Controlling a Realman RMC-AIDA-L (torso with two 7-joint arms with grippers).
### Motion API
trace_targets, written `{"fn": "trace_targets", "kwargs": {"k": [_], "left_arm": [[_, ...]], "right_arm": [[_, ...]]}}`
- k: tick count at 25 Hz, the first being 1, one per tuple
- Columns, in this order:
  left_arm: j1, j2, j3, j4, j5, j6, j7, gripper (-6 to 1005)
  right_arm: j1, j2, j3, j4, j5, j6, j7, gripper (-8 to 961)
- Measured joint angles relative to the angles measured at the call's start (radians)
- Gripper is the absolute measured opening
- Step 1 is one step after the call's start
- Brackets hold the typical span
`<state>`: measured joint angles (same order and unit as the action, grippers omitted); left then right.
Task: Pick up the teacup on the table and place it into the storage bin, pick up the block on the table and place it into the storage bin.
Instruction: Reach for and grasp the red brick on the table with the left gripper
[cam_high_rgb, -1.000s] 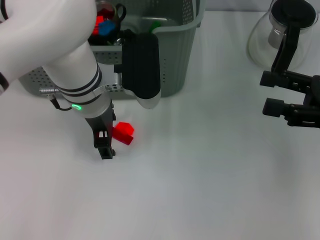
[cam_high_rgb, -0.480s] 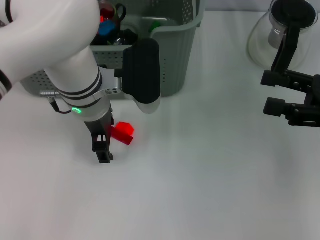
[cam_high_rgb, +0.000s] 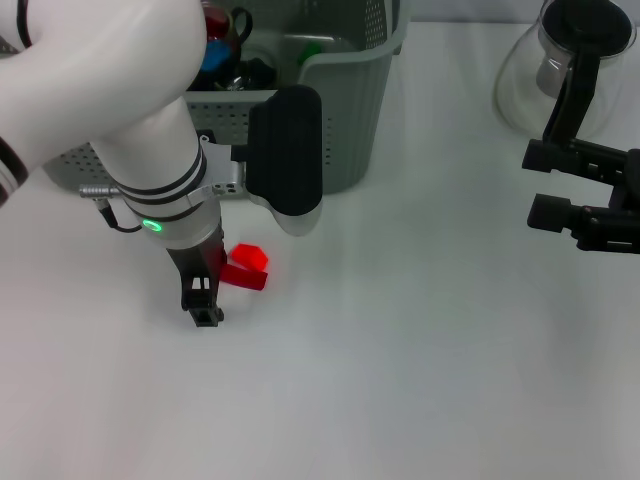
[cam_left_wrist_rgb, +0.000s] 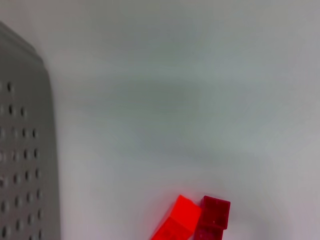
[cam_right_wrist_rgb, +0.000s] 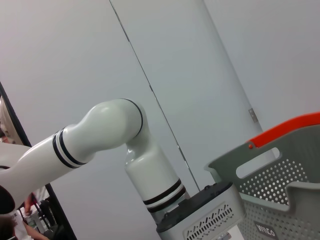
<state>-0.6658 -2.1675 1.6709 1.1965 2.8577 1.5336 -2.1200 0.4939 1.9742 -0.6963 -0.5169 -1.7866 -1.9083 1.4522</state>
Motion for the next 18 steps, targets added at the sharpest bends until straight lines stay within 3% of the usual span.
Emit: {"fn": "trace_targets", "kwargs": {"k": [4, 9, 14, 18], "left_arm": [[-0.004, -0.001, 0.008, 0.004, 0.000, 0.010, -0.002, 744], [-0.019, -0.004, 0.013, 0.003, 0.000, 0.014, -0.012, 540], [-0.033, -0.006, 0.015, 0.000, -0.001, 0.013, -0.024, 422], [-0.034, -0.007, 0.027, -0.004, -0.002, 0.008, -0.026, 421]], "right_arm": [[0.000, 0.000, 0.000, 0.000, 0.001, 0.000, -0.001, 928], [0.001, 0.000, 0.000, 0.000, 0.001, 0.001, -0.002, 928], [0.000, -0.001, 0.003, 0.000, 0.001, 0.002, -0.003, 928], [0.000, -0.001, 0.008, 0.000, -0.001, 0.002, -0.003, 928]]}}
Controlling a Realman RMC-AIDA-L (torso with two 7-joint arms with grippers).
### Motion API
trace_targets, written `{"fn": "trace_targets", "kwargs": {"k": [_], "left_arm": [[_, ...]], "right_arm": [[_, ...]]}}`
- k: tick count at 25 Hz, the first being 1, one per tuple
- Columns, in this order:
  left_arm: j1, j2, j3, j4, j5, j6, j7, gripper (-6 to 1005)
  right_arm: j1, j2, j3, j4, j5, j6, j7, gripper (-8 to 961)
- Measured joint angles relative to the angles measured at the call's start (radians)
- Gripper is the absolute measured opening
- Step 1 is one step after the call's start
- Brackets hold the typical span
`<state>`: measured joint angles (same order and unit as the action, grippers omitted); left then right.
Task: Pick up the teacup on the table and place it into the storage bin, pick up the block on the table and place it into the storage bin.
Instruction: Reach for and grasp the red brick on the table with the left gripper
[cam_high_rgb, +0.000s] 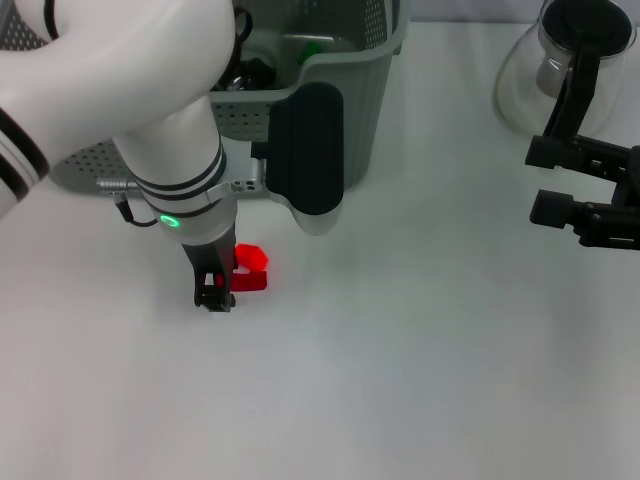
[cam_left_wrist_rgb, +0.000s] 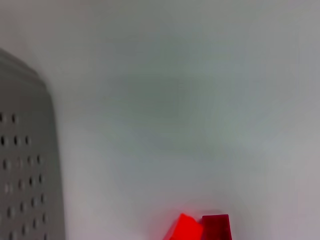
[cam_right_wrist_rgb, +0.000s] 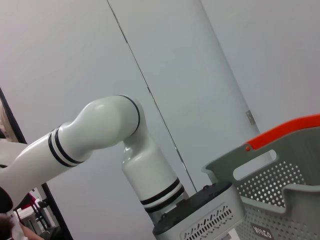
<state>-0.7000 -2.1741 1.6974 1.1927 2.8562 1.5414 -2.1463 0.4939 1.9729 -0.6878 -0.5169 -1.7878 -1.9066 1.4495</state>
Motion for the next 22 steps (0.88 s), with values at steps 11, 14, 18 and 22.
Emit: {"fn": "trace_targets", "kwargs": {"k": [11, 14, 18, 22], "left_arm": [[-0.012, 0.001, -0.002, -0.030, 0.000, -0.019, -0.010, 414], [-0.013, 0.002, -0.005, -0.033, 0.000, -0.021, -0.014, 411], [-0.027, 0.003, -0.010, -0.055, 0.000, -0.023, -0.022, 317], [-0.032, 0.004, -0.006, -0.062, 0.000, -0.024, -0.023, 220]], "right_arm": [[0.001, 0.001, 0.001, 0.000, 0.000, 0.000, -0.003, 927], [0.000, 0.001, 0.001, 0.000, 0.000, 0.000, -0.003, 927], [-0.003, 0.001, 0.001, 0.000, 0.001, 0.000, -0.003, 927], [-0.002, 0.001, 0.001, 0.000, 0.001, -0.001, -0.004, 927]]}}
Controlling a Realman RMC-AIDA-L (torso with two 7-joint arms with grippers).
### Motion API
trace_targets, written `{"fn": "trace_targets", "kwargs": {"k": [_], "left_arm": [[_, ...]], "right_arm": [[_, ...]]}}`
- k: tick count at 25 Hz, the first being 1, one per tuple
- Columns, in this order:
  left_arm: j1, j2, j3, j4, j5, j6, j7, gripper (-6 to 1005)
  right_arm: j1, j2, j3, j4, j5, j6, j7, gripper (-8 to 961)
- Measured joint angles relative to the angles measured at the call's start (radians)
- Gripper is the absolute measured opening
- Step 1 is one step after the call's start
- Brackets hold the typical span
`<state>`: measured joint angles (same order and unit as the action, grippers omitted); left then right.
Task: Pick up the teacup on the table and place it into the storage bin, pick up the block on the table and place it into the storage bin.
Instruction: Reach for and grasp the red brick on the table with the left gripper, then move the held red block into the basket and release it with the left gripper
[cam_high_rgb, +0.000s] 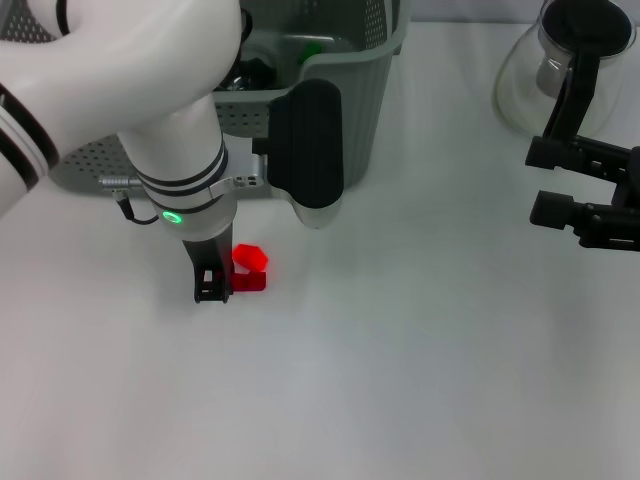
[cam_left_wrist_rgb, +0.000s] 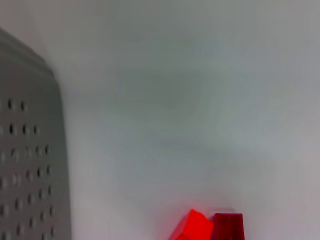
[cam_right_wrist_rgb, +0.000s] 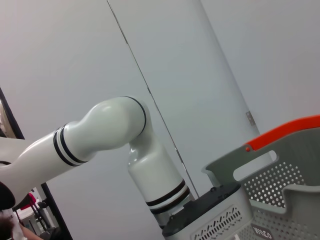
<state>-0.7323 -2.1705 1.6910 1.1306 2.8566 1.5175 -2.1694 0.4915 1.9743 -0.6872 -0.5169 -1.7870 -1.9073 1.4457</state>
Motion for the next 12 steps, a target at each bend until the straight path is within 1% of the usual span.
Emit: {"fn": "trace_targets", "kwargs": {"k": [5, 8, 12], "left_arm": [[-0.002, 0.000, 0.004, 0.000, 0.001, 0.001, -0.001, 197], [-0.001, 0.000, 0.003, 0.016, 0.001, 0.027, -0.009, 184], [0.027, -0.002, -0.007, 0.102, 0.001, 0.104, -0.026, 178]], "right_arm": [[0.000, 0.000, 0.000, 0.000, 0.002, -0.003, 0.000, 928], [0.001, -0.001, 0.000, 0.000, 0.002, -0.003, -0.001, 928], [0.001, -0.001, 0.001, 0.000, 0.003, -0.003, -0.001, 928]]}}
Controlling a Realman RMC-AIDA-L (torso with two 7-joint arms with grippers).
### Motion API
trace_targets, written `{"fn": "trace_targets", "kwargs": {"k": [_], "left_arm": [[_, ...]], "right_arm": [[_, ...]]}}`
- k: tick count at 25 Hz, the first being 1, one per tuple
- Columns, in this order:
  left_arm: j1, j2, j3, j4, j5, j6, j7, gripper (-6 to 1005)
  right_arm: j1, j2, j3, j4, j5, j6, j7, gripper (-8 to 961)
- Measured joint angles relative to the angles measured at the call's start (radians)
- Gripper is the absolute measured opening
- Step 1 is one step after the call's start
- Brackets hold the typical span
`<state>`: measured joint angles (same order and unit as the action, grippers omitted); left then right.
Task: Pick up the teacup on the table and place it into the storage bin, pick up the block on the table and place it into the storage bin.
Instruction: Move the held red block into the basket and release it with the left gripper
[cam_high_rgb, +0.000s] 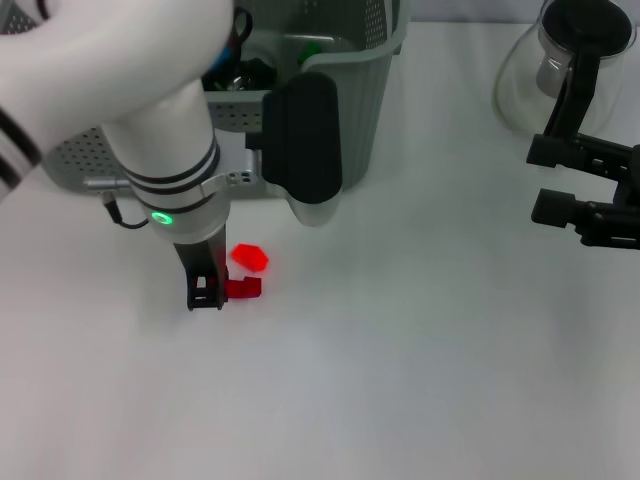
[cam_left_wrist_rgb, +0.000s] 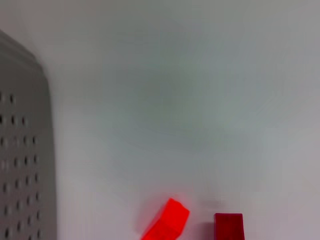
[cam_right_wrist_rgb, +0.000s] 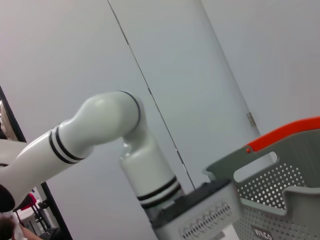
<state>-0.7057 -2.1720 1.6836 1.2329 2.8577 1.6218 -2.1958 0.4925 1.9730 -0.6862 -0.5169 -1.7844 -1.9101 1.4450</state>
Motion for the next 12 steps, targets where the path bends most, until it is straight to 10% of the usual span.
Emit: {"fn": "trace_targets", "kwargs": {"k": [6, 12], "left_arm": [[0.049, 0.005, -0.040, 0.131, 0.000, 0.093, -0.059, 187], [0.048, 0.000, -0.301, 0.183, -0.093, 0.236, -0.071, 196]], "right_arm": [[0.005, 0.000, 0.001, -0.002, 0.001, 0.000, 0.000, 928], [0.010, 0.000, 0.001, -0.005, 0.001, 0.001, 0.001, 928]]}}
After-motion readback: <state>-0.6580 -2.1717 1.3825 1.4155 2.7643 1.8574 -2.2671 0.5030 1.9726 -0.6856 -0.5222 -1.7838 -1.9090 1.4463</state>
